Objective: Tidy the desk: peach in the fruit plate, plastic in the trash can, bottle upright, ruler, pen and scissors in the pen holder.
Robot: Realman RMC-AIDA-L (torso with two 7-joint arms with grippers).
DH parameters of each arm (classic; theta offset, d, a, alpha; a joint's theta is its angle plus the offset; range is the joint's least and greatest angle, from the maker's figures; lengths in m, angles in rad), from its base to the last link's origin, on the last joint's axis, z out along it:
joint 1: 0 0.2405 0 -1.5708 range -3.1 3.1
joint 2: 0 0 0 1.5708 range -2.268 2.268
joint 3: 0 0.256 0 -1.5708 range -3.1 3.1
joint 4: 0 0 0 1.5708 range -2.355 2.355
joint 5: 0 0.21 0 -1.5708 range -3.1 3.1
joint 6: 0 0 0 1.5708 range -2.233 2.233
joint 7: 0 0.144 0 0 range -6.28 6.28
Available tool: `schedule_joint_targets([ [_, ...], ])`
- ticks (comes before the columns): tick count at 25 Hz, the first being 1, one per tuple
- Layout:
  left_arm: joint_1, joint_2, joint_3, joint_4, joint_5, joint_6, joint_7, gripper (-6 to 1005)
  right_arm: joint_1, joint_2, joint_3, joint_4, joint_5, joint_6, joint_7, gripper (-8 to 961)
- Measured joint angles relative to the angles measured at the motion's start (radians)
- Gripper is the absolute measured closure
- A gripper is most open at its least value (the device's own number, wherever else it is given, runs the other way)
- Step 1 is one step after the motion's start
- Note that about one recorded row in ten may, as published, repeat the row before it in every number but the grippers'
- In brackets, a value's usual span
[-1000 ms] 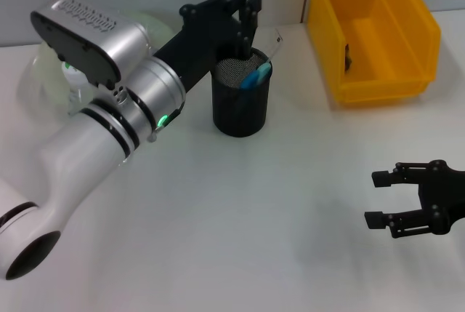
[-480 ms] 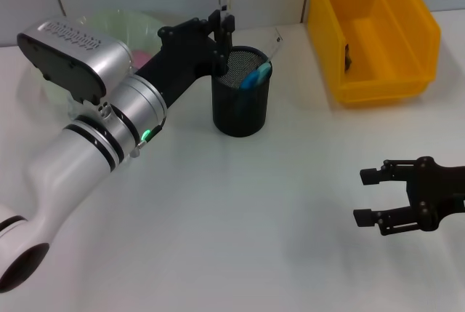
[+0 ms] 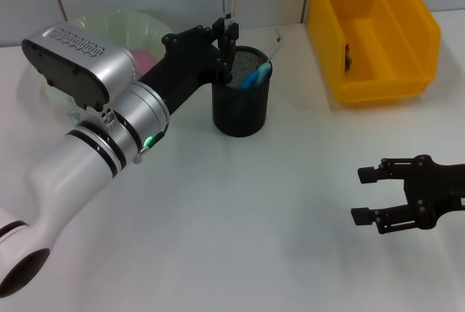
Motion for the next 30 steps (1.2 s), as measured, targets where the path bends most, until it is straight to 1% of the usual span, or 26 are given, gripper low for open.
schedule_joint_targets([
  [11, -0.006, 0.0, 0.023, -0.004, 0.008, -0.016, -0.01, 763, 0.004, 0.004, 0.0, -0.001, 0.0, 0.0, 0.0, 119],
  [19, -0.001, 0.0, 0.023, 0.006, 0.01, -0.012, -0.042, 570, 0.004, 0.005, 0.003, -0.001, 0.0, -0.001, 0.0, 119],
  [20, 0.004, 0.001, 0.024, 0.015, 0.018, -0.011, -0.062, 546, 0.004, 0.005, 0.004, -0.001, 0.0, -0.002, 0.0, 119],
  [21, 0.015, 0.005, 0.023, 0.033, 0.056, -0.011, -0.126, 522, 0.001, 0.005, 0.008, -0.001, 0.0, -0.006, 0.0, 119],
  [22, 0.015, 0.005, 0.023, 0.033, 0.056, -0.011, -0.126, 502, 0.001, 0.005, 0.008, -0.001, 0.0, -0.006, 0.0, 119],
  [23, 0.022, 0.008, 0.018, 0.044, 0.093, -0.01, -0.17, 481, -0.001, 0.004, 0.009, -0.001, 0.002, -0.008, 0.0, 119],
  [26, 0.057, 0.026, -0.025, 0.091, 0.308, 0.007, -0.357, 420, -0.011, -0.001, 0.025, -0.007, 0.009, -0.024, 0.0, 119],
  [28, 0.079, 0.04, -0.074, 0.125, 0.475, 0.033, -0.483, 379, -0.015, -0.004, 0.069, -0.011, 0.01, -0.057, 0.0, 119],
  [30, 0.1, 0.058, -0.147, 0.153, 0.701, 0.083, -0.649, 379, -0.019, -0.011, 0.124, -0.011, 0.01, -0.096, -0.007, 119],
])
